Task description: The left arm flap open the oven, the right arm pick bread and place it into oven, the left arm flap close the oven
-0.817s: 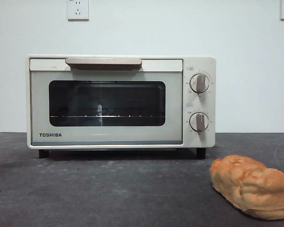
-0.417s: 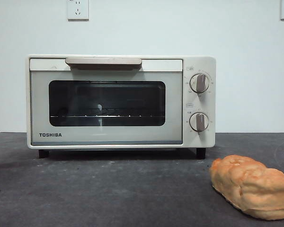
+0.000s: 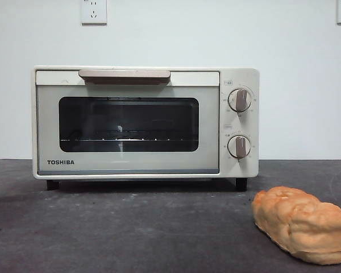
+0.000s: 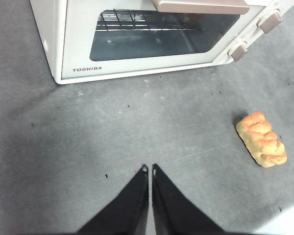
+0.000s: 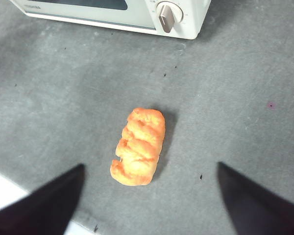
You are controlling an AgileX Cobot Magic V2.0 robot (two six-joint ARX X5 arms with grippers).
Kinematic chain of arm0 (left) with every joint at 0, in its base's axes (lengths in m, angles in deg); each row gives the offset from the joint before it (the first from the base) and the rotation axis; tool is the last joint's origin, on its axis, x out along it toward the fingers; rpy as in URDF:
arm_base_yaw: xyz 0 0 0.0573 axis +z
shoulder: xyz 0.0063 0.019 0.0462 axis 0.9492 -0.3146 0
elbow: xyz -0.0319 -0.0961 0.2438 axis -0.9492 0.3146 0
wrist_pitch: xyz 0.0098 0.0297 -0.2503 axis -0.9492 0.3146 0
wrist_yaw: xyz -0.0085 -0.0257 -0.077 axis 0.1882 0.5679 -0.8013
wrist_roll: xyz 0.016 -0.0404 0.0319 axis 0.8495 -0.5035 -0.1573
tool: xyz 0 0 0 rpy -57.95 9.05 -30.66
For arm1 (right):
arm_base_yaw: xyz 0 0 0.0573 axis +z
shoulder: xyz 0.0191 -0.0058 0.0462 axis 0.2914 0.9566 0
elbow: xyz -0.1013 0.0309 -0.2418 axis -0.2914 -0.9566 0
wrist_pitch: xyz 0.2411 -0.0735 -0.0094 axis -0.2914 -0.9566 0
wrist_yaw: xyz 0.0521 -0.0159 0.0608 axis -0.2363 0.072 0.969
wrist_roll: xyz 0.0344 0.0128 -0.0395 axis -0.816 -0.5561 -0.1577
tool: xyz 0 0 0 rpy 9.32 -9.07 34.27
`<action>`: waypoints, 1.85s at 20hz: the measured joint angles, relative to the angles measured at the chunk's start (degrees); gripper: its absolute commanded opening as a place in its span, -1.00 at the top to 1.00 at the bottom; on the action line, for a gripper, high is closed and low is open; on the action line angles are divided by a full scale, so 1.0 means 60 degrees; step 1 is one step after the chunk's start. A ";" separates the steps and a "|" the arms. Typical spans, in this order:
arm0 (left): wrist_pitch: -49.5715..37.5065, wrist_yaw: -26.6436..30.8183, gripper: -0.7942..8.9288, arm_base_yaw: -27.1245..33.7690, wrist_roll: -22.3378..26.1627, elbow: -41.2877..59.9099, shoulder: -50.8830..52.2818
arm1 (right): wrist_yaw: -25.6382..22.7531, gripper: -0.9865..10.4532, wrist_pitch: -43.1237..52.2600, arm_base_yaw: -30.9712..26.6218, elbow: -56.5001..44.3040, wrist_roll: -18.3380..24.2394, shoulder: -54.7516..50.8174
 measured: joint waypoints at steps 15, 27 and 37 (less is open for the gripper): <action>-0.0004 0.0000 0.80 0.0000 0.0000 0.0000 0.0000 | -0.0433 0.00 0.1971 0.2299 -0.1807 -0.1876 0.0688; -0.0033 0.0000 0.80 0.0000 0.0000 0.0000 0.0000 | -0.4025 0.00 0.5774 0.5231 -0.3151 -0.3807 0.3417; -0.0036 0.0000 0.80 0.0000 0.0040 0.0000 0.0000 | -0.4524 0.00 0.7238 0.5493 -0.3151 -0.3934 0.5570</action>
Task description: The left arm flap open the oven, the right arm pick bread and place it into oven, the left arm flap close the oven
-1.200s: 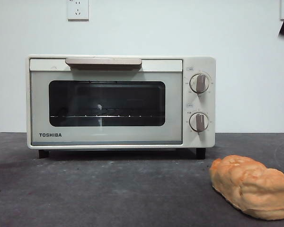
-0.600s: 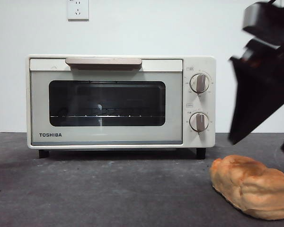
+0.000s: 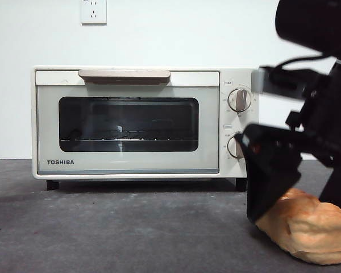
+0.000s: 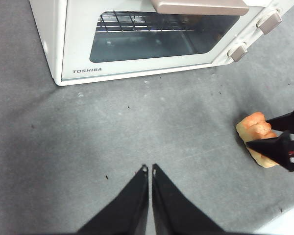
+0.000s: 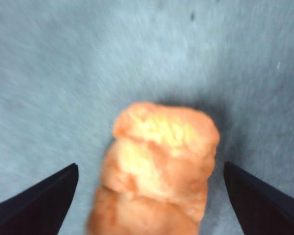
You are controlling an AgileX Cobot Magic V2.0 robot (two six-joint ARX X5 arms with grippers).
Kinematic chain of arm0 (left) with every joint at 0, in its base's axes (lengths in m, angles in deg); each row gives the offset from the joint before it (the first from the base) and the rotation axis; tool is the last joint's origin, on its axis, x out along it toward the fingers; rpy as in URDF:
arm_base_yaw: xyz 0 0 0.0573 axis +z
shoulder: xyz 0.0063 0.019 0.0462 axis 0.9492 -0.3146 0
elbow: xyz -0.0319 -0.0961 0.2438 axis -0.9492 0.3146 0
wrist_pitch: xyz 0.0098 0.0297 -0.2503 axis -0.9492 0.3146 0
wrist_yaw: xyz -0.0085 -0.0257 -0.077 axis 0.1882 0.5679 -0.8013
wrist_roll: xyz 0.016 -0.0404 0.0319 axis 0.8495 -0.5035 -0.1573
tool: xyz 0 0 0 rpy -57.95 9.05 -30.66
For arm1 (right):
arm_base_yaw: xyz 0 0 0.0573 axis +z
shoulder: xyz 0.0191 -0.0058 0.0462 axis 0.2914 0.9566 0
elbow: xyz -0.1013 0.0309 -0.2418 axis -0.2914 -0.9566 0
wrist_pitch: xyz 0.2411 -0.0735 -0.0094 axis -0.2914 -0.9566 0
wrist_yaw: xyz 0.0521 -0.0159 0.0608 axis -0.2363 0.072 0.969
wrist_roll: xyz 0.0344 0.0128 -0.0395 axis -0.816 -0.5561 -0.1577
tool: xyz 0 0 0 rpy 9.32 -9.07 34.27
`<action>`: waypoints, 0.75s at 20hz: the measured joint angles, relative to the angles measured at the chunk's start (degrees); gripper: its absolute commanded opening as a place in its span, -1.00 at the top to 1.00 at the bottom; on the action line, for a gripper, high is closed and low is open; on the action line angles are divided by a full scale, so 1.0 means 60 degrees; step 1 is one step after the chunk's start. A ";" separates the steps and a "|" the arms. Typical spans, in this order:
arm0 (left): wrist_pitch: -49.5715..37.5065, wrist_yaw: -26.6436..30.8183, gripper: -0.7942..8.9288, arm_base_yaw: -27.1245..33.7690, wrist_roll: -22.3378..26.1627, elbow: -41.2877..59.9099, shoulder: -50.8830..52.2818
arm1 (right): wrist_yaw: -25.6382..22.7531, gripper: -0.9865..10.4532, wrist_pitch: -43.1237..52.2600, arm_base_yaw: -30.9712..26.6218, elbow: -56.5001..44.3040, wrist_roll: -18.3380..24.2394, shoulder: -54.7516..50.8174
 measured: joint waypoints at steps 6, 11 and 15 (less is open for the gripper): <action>0.0000 0.0000 0.80 0.0000 0.0022 0.0000 0.0000 | -0.0452 0.44 0.0095 0.0208 -0.0004 -0.0004 0.0240; -0.0117 0.0000 0.80 0.0000 0.0022 0.0000 0.0000 | -0.0412 0.55 0.0087 0.0364 -0.0004 0.0000 0.0208; -0.0546 -0.0259 0.80 -0.0095 -0.0018 0.0000 -0.0018 | -0.0219 0.55 -0.0018 0.0364 0.0015 0.0000 -0.0375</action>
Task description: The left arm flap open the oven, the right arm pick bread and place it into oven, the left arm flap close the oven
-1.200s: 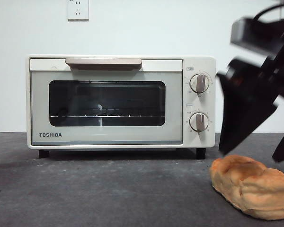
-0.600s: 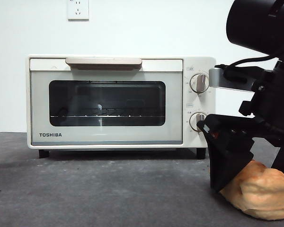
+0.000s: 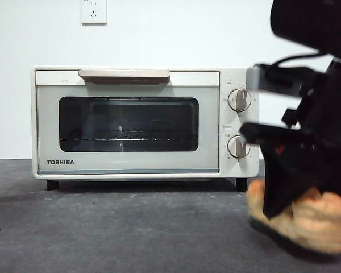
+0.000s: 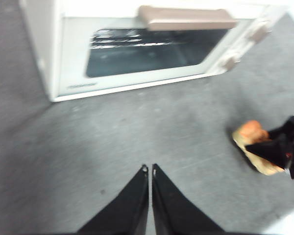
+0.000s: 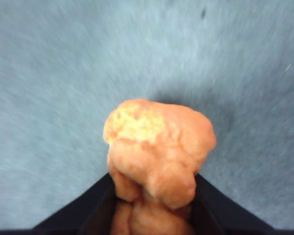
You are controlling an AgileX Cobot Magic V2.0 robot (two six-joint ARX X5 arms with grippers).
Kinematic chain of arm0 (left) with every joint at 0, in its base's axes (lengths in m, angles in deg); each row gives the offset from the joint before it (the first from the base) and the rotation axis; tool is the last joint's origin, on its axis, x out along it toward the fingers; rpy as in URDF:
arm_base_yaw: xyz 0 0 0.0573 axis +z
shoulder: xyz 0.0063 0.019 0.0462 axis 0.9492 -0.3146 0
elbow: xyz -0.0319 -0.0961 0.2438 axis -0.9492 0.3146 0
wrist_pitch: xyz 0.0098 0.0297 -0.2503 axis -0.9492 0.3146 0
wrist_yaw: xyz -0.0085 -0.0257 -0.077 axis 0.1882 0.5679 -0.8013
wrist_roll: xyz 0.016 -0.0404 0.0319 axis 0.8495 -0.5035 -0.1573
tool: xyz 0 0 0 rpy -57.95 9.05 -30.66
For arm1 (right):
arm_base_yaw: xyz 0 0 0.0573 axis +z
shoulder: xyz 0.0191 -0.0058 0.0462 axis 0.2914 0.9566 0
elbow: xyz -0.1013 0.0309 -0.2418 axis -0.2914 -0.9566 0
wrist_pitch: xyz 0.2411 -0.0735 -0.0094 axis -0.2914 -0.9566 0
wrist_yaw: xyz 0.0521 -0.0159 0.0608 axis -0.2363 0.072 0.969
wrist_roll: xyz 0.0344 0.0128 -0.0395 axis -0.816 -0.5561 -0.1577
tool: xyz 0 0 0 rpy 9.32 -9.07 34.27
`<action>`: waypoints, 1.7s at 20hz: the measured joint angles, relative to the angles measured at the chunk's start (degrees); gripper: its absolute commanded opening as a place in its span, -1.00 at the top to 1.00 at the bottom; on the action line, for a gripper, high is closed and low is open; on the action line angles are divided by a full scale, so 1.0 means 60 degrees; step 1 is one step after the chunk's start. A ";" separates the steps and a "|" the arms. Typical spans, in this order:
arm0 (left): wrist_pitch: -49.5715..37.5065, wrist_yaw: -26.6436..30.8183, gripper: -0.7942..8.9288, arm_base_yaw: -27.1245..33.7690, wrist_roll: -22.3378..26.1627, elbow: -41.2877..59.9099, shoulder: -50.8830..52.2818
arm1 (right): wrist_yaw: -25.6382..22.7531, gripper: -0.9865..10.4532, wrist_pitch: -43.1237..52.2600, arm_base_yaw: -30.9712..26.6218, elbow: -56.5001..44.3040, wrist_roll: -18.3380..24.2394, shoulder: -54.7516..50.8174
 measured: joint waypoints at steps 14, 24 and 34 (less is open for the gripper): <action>-0.5836 0.1075 0.80 -0.2619 -0.1931 -0.0004 -0.3144 | 0.0000 0.55 -0.3038 0.0000 0.2328 0.0463 -0.2911; -0.6961 0.2240 0.80 -0.3275 -0.1348 -0.1188 -0.5690 | 0.0000 0.55 -0.3384 0.0000 0.2816 0.0608 -0.3279; -0.7042 0.2769 0.80 -0.3603 -0.0616 -0.1523 -0.6750 | 0.0000 0.55 -0.3384 0.0000 0.2816 0.0612 -0.3279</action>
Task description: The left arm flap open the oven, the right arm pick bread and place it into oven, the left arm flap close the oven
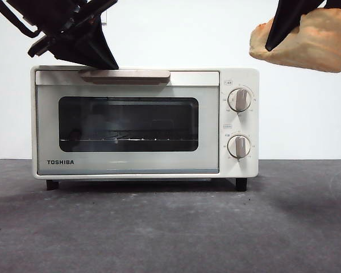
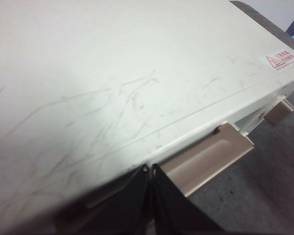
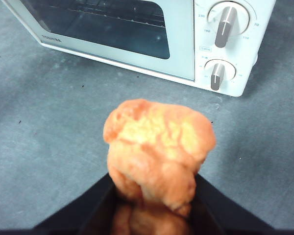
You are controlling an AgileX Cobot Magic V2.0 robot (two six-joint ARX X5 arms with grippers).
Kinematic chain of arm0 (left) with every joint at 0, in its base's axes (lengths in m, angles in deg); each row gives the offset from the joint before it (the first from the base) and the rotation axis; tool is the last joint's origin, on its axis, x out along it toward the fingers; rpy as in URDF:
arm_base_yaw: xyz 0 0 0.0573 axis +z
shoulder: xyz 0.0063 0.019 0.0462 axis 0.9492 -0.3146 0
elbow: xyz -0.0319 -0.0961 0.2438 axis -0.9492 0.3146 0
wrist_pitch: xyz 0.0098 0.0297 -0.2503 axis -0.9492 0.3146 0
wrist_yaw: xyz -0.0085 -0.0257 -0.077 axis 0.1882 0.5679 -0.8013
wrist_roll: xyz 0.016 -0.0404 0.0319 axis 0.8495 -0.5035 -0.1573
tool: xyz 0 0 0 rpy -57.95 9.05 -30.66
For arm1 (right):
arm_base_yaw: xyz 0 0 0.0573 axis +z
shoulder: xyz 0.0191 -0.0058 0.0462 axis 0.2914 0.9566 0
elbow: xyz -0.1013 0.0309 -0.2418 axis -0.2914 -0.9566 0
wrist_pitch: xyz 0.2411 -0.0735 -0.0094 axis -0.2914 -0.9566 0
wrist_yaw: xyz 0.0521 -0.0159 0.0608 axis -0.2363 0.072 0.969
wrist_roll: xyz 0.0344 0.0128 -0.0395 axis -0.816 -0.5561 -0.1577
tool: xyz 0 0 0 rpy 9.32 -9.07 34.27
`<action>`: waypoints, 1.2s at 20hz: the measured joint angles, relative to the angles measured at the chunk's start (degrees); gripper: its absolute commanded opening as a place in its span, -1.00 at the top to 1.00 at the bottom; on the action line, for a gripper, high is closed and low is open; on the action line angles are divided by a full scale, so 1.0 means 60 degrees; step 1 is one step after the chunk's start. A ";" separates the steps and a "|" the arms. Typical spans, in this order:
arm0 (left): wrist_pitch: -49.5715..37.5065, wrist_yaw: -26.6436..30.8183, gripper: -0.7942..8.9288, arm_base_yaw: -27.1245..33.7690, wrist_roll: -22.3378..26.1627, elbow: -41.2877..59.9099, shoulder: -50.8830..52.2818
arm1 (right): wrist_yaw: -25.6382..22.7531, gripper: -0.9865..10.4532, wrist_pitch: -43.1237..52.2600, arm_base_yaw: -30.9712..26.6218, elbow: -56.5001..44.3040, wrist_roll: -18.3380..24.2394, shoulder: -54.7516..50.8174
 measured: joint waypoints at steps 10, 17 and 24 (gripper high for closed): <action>0.1497 -0.0091 0.80 -0.0907 0.0197 -0.0270 0.0087 | -0.0004 0.55 0.0007 0.0000 0.0000 0.0193 0.0000; 0.4062 -0.0718 0.80 -0.1789 0.0193 -0.0138 -0.0047 | -0.0004 0.55 0.0066 0.0000 0.0000 0.0248 0.0000; 0.5027 -0.0463 0.80 -0.2095 0.0160 -0.0091 -0.0120 | 0.0000 0.55 0.0321 0.0000 0.0000 0.0415 0.0000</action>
